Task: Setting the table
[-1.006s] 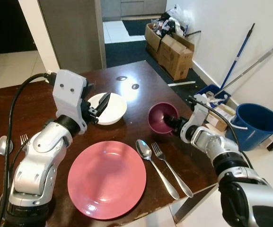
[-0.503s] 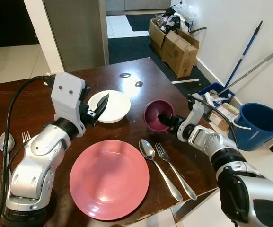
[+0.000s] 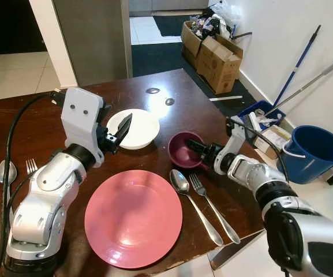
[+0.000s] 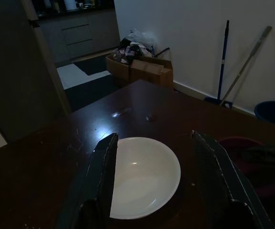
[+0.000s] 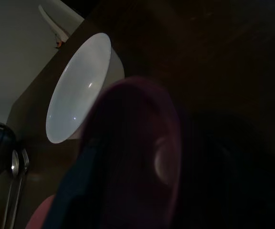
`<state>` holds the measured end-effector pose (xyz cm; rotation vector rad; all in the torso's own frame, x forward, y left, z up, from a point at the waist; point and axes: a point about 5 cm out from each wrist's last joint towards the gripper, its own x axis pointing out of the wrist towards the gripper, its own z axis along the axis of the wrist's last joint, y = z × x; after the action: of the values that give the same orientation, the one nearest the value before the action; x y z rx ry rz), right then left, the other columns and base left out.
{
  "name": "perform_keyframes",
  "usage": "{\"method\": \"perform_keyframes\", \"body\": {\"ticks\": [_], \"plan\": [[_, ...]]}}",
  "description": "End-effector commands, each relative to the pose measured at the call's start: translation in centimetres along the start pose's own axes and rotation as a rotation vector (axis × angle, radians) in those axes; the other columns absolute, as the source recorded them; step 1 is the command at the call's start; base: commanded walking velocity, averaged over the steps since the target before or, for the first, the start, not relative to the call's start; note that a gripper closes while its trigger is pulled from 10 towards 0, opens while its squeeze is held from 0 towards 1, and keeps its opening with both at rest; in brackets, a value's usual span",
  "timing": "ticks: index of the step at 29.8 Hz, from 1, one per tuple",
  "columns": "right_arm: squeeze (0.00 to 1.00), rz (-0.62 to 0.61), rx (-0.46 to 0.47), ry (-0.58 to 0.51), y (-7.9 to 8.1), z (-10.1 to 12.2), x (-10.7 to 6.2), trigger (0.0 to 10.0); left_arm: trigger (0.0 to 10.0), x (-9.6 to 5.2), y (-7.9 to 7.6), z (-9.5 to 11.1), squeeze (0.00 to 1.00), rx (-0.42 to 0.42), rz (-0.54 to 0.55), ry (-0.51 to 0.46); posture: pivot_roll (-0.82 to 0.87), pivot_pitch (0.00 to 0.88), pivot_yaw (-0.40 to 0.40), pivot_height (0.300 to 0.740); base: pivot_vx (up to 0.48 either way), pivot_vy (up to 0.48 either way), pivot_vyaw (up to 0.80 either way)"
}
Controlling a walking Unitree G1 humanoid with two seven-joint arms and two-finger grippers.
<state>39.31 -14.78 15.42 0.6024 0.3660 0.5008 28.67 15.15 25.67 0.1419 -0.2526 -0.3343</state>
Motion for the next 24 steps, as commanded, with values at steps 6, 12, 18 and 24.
{"method": "perform_keyframes", "body": {"ticks": [6,12,18,24], "plan": [[0.00,-0.018,-0.017,-0.022,-0.1,0.9,-0.2,10.0,10.0,0.0,-0.1,-0.2,0.00,-0.012,-0.003,0.009,0.11,0.079,0.052,0.740,0.000,0.000,0.00],[0.00,-0.011,-0.037,-0.032,0.0,1.3,-0.2,10.0,10.0,0.1,-0.2,-0.2,0.00,-0.015,-0.004,0.008,0.10,0.073,0.055,0.740,0.000,0.000,0.00],[0.00,0.008,-0.123,-0.073,0.2,2.5,-0.4,10.0,10.0,0.2,-0.4,-0.2,0.00,-0.019,-0.007,0.003,0.10,0.069,0.058,0.740,0.000,0.000,0.00],[0.00,0.057,-0.475,-0.240,2.2,5.4,-1.4,10.0,10.0,0.2,-0.1,-0.6,0.00,-0.033,0.051,0.005,0.08,0.060,0.072,0.740,0.000,0.000,0.00]]}}
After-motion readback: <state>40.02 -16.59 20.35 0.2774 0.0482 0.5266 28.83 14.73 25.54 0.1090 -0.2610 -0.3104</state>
